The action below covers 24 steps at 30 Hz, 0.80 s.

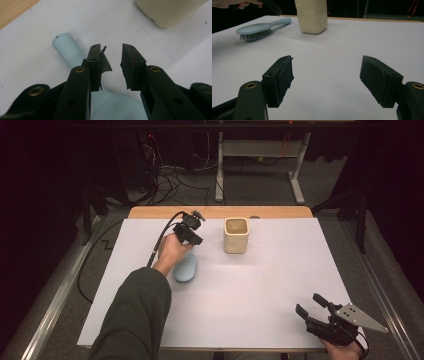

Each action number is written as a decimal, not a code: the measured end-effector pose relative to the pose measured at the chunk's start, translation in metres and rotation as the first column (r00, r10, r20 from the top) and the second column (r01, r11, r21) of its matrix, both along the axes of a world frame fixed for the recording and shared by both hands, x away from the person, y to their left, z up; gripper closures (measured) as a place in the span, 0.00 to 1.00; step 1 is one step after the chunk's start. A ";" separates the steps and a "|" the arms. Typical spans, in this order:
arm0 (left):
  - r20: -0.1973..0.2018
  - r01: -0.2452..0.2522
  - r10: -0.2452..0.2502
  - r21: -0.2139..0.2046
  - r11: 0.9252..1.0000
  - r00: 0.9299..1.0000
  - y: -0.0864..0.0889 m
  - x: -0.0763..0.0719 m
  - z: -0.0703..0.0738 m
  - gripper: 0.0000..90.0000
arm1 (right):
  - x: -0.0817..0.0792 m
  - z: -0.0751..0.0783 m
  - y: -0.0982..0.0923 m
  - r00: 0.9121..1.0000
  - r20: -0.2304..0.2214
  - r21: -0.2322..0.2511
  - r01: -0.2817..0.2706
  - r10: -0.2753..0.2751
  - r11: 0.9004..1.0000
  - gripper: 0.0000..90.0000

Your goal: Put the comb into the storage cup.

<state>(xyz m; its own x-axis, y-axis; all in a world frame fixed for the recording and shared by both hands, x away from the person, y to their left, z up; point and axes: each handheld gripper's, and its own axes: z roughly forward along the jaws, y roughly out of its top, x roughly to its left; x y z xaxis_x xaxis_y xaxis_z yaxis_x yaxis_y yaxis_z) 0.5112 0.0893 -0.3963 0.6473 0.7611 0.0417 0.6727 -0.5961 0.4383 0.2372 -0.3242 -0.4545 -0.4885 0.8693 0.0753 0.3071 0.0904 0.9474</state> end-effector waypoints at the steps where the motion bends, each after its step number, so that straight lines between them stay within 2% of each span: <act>1: -0.005 0.002 -0.002 0.011 1.000 1.000 0.000 0.001 -0.003 0.81 | 0.000 0.000 0.000 1.000 -0.001 -0.001 0.001 -0.001 1.000 0.30; 7: -0.019 0.002 -0.001 0.029 1.000 1.000 -0.004 0.006 -0.012 0.87 | 0.000 0.000 0.000 1.000 -0.002 0.001 0.002 -0.002 1.000 0.30; 14: -0.033 -0.021 0.023 0.050 0.999 0.999 -0.002 0.011 -0.019 0.92 | -0.001 0.000 0.000 1.000 -0.005 0.001 0.002 -0.002 1.000 0.30; 18: -0.044 -0.025 0.027 0.063 0.998 0.999 0.000 0.014 -0.022 0.93 | -0.001 0.000 0.000 1.000 -0.004 0.002 0.002 -0.002 1.000 0.30; 24: -0.038 -0.026 0.029 0.068 0.997 0.999 0.000 0.015 -0.025 0.93 | -0.001 0.000 0.000 1.000 -0.004 0.003 0.002 -0.002 1.000 0.30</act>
<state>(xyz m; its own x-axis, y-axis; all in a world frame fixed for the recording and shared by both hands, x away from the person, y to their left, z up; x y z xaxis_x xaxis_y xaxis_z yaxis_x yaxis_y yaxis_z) 0.5264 0.0892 -0.4209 0.6281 0.7750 0.0689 0.7052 -0.6045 0.3706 0.2362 -0.3244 -0.4548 -0.4866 0.8700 0.0798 0.3114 0.0873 0.9463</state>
